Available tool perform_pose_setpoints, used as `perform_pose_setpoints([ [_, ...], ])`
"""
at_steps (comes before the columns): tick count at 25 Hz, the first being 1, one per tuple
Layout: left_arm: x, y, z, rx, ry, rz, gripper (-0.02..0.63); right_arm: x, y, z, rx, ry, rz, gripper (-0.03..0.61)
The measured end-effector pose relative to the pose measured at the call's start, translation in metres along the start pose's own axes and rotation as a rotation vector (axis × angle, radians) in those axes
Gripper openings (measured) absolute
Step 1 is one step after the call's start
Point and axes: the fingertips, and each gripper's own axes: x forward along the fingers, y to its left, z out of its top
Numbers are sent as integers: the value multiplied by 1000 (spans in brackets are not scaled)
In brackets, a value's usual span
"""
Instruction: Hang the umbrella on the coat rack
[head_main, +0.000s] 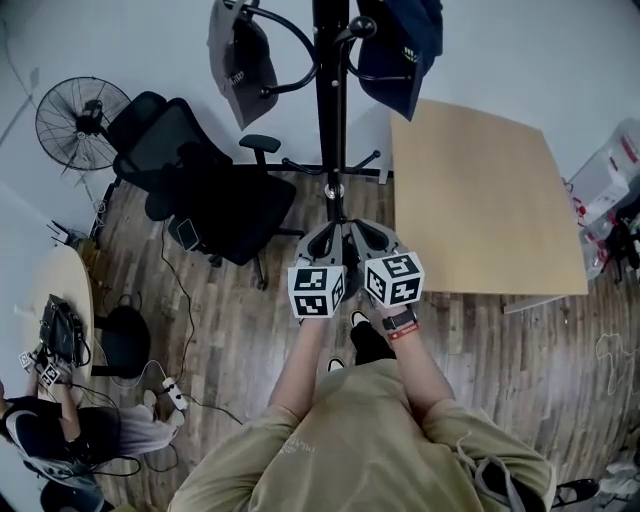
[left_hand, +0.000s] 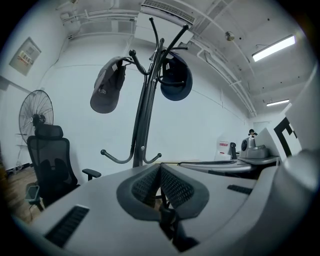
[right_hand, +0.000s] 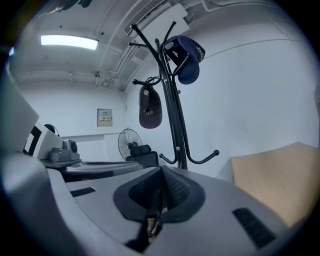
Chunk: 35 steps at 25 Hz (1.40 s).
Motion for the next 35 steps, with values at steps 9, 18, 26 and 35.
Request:
perform_pose_setpoints([
  [9,44,27,-9,-34,40,13,23,44,-26,-7,20,51,23,14],
  [18,72,41,-16,-41,75,-7,23,71,-44,-12,57,78,43,15],
  [26,97,51,-15,-59,87,-3,23,93,-60,-9,67,97,55,15],
  [35,113,64,-22,-85,102,15,23,112,-67,-16,85,129,91,15],
])
